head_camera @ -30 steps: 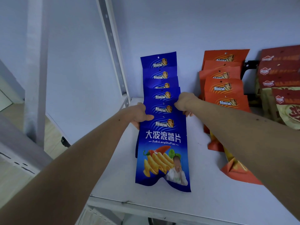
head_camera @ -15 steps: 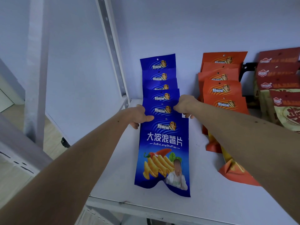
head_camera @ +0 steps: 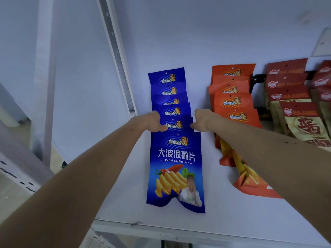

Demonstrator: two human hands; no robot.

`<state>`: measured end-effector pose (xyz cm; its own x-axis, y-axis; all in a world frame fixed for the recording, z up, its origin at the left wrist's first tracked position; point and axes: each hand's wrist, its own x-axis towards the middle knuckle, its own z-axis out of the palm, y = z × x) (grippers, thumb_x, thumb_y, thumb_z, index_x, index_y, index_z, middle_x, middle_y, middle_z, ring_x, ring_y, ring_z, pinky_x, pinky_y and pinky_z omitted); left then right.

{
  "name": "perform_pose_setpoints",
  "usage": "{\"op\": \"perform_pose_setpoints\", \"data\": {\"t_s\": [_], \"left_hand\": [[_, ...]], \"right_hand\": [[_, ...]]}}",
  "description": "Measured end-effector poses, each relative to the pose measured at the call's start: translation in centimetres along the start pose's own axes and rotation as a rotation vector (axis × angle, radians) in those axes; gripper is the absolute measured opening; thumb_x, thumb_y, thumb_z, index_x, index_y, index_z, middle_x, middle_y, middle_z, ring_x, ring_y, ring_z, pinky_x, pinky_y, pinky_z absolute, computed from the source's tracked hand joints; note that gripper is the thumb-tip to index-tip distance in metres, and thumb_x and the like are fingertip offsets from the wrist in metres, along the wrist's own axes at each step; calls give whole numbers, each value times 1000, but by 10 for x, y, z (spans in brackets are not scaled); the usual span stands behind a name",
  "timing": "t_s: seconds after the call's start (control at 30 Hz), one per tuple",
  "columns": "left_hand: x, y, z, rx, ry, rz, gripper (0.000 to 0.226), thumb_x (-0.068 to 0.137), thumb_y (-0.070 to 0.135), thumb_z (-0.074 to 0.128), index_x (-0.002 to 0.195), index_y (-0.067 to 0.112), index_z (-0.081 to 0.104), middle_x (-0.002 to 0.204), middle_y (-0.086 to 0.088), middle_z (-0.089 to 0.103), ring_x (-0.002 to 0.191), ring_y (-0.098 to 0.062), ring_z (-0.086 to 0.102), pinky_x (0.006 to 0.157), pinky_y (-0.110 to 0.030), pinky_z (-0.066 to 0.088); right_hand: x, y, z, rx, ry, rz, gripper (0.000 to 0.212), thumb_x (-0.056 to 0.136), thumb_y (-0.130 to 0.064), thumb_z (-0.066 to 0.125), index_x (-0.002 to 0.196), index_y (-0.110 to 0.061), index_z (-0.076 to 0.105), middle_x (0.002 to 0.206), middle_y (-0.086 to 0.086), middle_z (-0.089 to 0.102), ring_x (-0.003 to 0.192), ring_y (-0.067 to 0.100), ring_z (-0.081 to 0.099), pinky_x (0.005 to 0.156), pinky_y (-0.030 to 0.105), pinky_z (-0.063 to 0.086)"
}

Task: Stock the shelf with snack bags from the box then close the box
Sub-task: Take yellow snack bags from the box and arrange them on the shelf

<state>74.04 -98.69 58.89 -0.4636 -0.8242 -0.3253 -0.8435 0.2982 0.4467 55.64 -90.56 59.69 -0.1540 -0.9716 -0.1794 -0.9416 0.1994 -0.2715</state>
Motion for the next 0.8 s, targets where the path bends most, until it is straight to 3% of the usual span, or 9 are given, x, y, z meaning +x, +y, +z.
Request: {"op": "perform_pose_setpoints", "data": {"t_s": [0.17, 0.3, 0.4, 0.6, 0.8], "left_hand": [[12, 18, -3, 289, 61, 7, 73, 83, 54, 65, 138, 16, 37, 138, -9, 46, 123, -23, 49, 101, -44, 47], [11, 40, -3, 398, 50, 44, 71, 85, 55, 62, 139, 16, 38, 143, -9, 42, 129, -26, 45, 104, -46, 44], [10, 54, 2, 470, 51, 80, 69, 88, 54, 58, 140, 14, 37, 147, -9, 38, 132, -28, 42, 105, -44, 43], [-3, 88, 26, 640, 51, 164, 83, 92, 54, 52, 151, 8, 15, 159, -12, 12, 146, -33, 13, 116, -47, 26], [-12, 125, 59, 680, 20, 306, 83, 94, 51, 50, 152, 7, 9, 160, -11, 6, 148, -33, 3, 117, -53, 19]], "right_hand": [[-13, 19, -5, -107, 54, 65, 41, 96, -30, 53, 130, -8, 45, 126, 10, 56, 108, 24, 57, 84, 33, 50], [-25, 32, -10, -130, 80, 100, 38, 95, -30, 54, 125, -7, 48, 121, 10, 57, 104, 25, 59, 79, 31, 49], [-33, 43, -9, -153, 105, 112, 37, 94, -31, 55, 122, -8, 50, 118, 11, 59, 102, 28, 60, 85, 36, 52], [-60, 71, -9, -123, 191, 174, 44, 93, -34, 55, 130, -11, 49, 124, 11, 56, 112, 33, 57, 94, 42, 48], [-106, 107, -5, -111, 262, 236, 29, 92, -26, 52, 116, -12, 52, 113, 10, 60, 102, 33, 58, 79, 40, 52]]}}
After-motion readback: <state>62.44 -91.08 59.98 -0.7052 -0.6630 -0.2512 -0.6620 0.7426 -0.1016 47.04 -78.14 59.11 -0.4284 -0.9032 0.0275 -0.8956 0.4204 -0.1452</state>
